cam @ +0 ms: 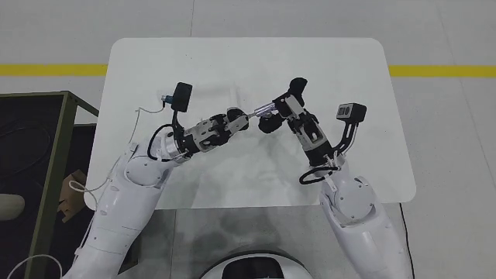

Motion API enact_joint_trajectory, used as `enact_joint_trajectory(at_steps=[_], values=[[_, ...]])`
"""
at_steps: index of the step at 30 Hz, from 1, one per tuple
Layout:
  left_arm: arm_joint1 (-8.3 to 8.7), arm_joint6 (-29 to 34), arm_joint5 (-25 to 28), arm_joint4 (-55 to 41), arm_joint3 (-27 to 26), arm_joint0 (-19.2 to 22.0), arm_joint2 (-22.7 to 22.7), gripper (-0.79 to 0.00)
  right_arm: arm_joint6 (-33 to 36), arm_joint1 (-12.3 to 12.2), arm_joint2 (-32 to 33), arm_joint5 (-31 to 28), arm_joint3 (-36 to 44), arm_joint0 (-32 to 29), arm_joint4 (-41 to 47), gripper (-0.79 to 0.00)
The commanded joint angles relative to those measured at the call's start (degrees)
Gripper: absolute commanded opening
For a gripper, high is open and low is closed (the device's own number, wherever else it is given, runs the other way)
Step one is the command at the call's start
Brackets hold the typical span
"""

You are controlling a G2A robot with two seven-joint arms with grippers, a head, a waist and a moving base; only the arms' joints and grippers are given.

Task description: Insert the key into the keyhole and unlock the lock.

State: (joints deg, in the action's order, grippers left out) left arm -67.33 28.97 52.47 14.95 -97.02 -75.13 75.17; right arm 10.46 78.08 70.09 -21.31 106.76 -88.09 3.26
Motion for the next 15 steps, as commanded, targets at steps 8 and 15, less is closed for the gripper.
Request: enact_joint_trajectory(at_steps=[8,15], values=[[-1.25,-26.45,-0.76,50.77,-2.79,-1.53,-0.63,-0.785,-2.03,-0.01,0.41,1.31,0.27,-0.37,-1.03,-0.785],[-1.70,-41.26,-6.21,57.66,1.95,-2.25,-2.44,0.000,-3.50,-0.24,0.96,2.45,-1.17,-0.28,-8.45,-0.785]])
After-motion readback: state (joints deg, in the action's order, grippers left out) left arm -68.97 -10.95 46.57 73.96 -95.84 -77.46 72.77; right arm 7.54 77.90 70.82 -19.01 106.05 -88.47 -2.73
